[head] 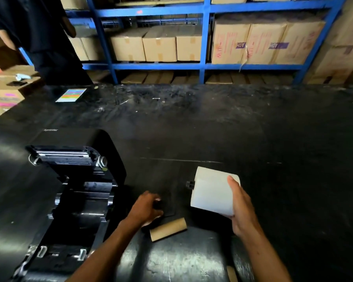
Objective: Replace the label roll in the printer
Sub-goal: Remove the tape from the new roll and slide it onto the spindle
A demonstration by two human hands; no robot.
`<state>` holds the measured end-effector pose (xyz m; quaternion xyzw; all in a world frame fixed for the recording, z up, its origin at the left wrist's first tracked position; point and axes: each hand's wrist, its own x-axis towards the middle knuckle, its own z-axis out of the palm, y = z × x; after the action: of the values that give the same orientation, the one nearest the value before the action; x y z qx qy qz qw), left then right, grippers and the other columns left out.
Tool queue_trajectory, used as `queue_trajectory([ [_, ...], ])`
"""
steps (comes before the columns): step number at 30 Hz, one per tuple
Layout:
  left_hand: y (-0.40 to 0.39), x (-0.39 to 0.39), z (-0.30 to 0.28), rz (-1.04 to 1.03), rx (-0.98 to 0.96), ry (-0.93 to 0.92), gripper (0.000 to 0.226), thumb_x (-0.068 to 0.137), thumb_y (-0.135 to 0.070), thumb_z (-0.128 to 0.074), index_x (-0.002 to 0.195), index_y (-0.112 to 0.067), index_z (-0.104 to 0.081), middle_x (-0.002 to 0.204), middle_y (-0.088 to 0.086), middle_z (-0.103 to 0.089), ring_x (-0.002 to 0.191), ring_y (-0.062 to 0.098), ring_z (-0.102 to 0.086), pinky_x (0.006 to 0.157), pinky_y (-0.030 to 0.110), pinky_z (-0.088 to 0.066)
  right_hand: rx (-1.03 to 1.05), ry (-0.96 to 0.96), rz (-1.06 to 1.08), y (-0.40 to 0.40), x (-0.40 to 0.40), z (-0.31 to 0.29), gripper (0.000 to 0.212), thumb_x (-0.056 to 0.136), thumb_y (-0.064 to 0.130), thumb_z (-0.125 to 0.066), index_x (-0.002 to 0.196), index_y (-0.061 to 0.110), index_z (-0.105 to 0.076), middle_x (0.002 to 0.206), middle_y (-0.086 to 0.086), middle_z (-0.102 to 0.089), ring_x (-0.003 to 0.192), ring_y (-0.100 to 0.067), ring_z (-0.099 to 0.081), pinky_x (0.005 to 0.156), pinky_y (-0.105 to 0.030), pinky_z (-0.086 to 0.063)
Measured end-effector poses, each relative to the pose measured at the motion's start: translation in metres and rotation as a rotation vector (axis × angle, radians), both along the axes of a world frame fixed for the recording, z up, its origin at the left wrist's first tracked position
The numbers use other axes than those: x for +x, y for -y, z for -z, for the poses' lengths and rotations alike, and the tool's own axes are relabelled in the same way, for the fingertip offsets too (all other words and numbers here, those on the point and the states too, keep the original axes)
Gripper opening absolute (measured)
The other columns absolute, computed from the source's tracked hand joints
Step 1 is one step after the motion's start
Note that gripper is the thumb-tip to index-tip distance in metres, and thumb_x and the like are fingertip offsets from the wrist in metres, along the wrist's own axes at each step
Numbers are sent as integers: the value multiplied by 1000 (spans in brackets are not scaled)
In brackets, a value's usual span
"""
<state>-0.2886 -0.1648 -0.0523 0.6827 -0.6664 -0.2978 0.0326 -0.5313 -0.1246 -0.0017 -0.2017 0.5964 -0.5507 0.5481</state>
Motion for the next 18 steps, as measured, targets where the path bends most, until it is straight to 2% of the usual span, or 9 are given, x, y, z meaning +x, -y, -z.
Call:
queue_trajectory([
  [2, 7, 2, 5, 91, -21, 70, 51, 72, -29, -77, 118, -16, -62, 121, 10, -55, 117, 25, -53, 95, 28, -42, 20, 5, -19, -3, -1, 3, 29, 85, 43, -57, 100, 20, -67, 101, -10, -73, 93, -28, -68, 87, -46, -52],
  [7, 9, 6, 16, 184, -66, 97, 33, 76, -32, -72, 102, -14, -63, 109, 4, -59, 119, 26, -51, 93, 30, -40, 20, 13, -52, -4, 7, 7, 33, 83, 44, -59, 104, 20, -67, 101, -9, -74, 92, -28, -70, 82, -42, -55],
  [9, 6, 10, 19, 192, -88, 75, 38, 76, -35, -72, 107, -15, -62, 111, 5, -58, 115, 23, -52, 93, 30, -41, 24, 9, -59, -3, 10, 8, 33, 82, 46, -59, 103, 21, -68, 100, -9, -75, 92, -28, -70, 81, -43, -56],
  [11, 6, 14, 18, 252, -86, 140, 46, 76, -35, -70, 118, -18, -58, 118, 5, -55, 116, 21, -49, 96, 31, -39, 22, 7, -69, -3, 13, 7, 35, 82, 47, -59, 104, 22, -67, 101, -9, -74, 92, -28, -70, 83, -45, -56],
  [13, 8, 18, 15, 293, -83, 192, 44, 78, -33, -69, 117, -19, -58, 119, 6, -54, 116, 22, -48, 96, 31, -38, 18, -1, -83, -4, 16, 5, 37, 81, 48, -59, 106, 23, -67, 101, -10, -74, 93, -29, -70, 84, -47, -55],
  [16, 10, 22, 10, 232, -56, 99, 30, 75, -27, -73, 99, -19, -57, 106, 5, -57, 102, 22, -52, 85, 31, -42, 5, -19, -97, -5, 20, 0, 36, 82, 48, -58, 105, 23, -67, 100, -9, -74, 92, -29, -69, 83, -46, -55],
  [18, 9, 21, 6, 95, -69, -47, 26, 72, -14, -75, 82, -22, -52, 85, 1, -57, 84, 21, -55, 67, 24, -45, -4, -24, -111, -6, 22, -3, 34, 83, 48, -57, 104, 23, -67, 99, -9, -74, 92, -29, -70, 84, -46, -55],
])
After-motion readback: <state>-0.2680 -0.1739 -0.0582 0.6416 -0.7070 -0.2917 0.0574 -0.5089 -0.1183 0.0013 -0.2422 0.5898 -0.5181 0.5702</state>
